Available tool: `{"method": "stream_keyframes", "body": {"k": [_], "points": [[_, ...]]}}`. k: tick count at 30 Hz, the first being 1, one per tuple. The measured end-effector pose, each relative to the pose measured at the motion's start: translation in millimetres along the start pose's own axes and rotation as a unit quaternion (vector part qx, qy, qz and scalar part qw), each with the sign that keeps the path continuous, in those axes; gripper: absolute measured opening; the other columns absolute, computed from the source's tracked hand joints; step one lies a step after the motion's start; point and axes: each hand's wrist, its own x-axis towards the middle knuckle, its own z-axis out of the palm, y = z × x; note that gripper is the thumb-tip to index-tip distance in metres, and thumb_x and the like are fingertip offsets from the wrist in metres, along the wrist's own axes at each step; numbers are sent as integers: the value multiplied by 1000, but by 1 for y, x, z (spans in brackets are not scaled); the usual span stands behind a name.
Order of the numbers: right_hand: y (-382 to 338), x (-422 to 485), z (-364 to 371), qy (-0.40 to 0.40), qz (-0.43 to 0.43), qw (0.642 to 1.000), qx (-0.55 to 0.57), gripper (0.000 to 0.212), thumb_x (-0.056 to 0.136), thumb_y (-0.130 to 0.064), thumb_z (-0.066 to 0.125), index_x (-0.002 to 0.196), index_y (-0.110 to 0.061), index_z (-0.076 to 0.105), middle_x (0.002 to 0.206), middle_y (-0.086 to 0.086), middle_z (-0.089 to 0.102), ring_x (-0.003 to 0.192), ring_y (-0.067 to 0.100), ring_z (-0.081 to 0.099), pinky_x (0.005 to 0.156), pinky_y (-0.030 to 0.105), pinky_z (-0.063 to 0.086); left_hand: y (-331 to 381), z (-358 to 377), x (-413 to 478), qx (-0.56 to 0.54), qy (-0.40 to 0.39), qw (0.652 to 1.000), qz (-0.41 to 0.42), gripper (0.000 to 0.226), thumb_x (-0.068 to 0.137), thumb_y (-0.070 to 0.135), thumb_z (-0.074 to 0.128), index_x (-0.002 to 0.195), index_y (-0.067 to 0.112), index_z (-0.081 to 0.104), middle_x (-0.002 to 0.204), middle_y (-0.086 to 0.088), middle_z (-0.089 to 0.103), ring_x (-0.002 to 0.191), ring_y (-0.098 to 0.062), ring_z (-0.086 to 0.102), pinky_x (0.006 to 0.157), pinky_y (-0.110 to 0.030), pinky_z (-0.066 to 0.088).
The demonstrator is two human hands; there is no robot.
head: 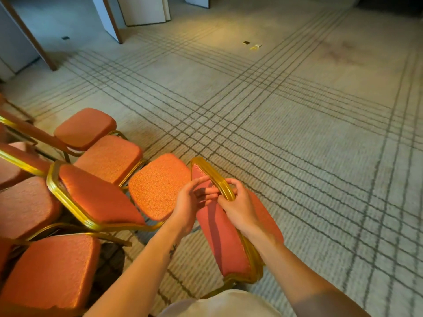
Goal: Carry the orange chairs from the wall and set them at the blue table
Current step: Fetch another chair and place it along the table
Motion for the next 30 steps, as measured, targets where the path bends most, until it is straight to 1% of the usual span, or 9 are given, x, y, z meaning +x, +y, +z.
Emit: {"method": "stream_keyframes", "body": {"k": [3, 5, 9, 13, 16, 18, 21, 26, 30], "points": [[-1, 16, -25, 24, -2, 999, -32, 36, 82, -18, 74, 106, -39, 58, 94, -6, 72, 77, 6, 68, 65, 24, 51, 3, 34, 20, 136, 7, 985, 102, 28, 101, 5, 50, 118, 11, 71, 101, -12, 70, 97, -22, 66, 83, -24, 52], [-1, 26, -40, 36, -3, 998, -58, 36, 81, -20, 74, 105, -41, 56, 92, -10, 71, 78, 4, 68, 65, 24, 51, 1, 52, 42, 285, -3, 938, 198, 38, 95, -6, 49, 119, 12, 73, 106, -8, 60, 98, -13, 59, 85, -16, 46], [0, 46, -72, 58, -10, 993, -100, 31, 83, -36, 74, 110, -38, 59, 98, -12, 71, 90, 8, 68, 78, 36, 56, -6, 75, 77, 512, -22, 796, 323, 56, 80, 10, 49, 131, 26, 68, 109, -4, 44, 107, -22, 44, 99, -32, 37], [1, 65, -102, 70, -16, 988, -134, 29, 85, -34, 70, 113, -30, 64, 95, -9, 72, 88, 12, 68, 80, 41, 57, -13, 100, 97, 563, -47, 738, 370, 61, 78, 12, 58, 137, 27, 61, 135, -7, 45, 131, -25, 41, 111, -41, 32], [1, 72, -115, 68, -27, 987, -144, 28, 85, -31, 67, 113, -30, 64, 92, -10, 70, 83, 10, 67, 76, 42, 56, -14, 122, 115, 566, -96, 725, 381, 47, 82, 15, 59, 129, 22, 56, 137, 1, 54, 141, -27, 42, 121, -49, 28], [1, 76, -119, 68, -32, 985, -155, 26, 84, -31, 66, 111, -31, 64, 89, -9, 70, 80, 10, 66, 74, 43, 56, -13, 130, 125, 562, -96, 726, 386, 36, 84, 18, 59, 119, 23, 54, 122, 9, 57, 127, -23, 50, 113, -51, 36], [0, 83, -120, 66, -44, 983, -165, 22, 81, -30, 64, 103, -30, 64, 83, -8, 68, 77, 11, 65, 72, 44, 56, -12, 134, 131, 568, -64, 720, 394, 30, 85, 18, 63, 113, 23, 55, 113, 10, 57, 113, -16, 45, 99, -42, 42], [-6, 92, -115, 43, -80, 975, -201, 8, 80, -23, 63, 88, -25, 62, 74, -6, 64, 68, 13, 61, 66, 44, 54, -7, 128, 142, 581, -21, 716, 387, 20, 81, 17, 64, 100, 23, 60, 98, 9, 55, 100, -9, 36, 100, -44, 39], [-17, 101, -114, 6, -109, 963, -246, 21, 79, -21, 64, 100, -26, 68, 80, -5, 69, 76, 16, 64, 71, 39, 54, -1, 115, 147, 589, 15, 719, 369, 15, 75, 21, 62, 89, 23, 58, 87, 9, 50, 89, -10, 35, 98, -47, 38]]}}
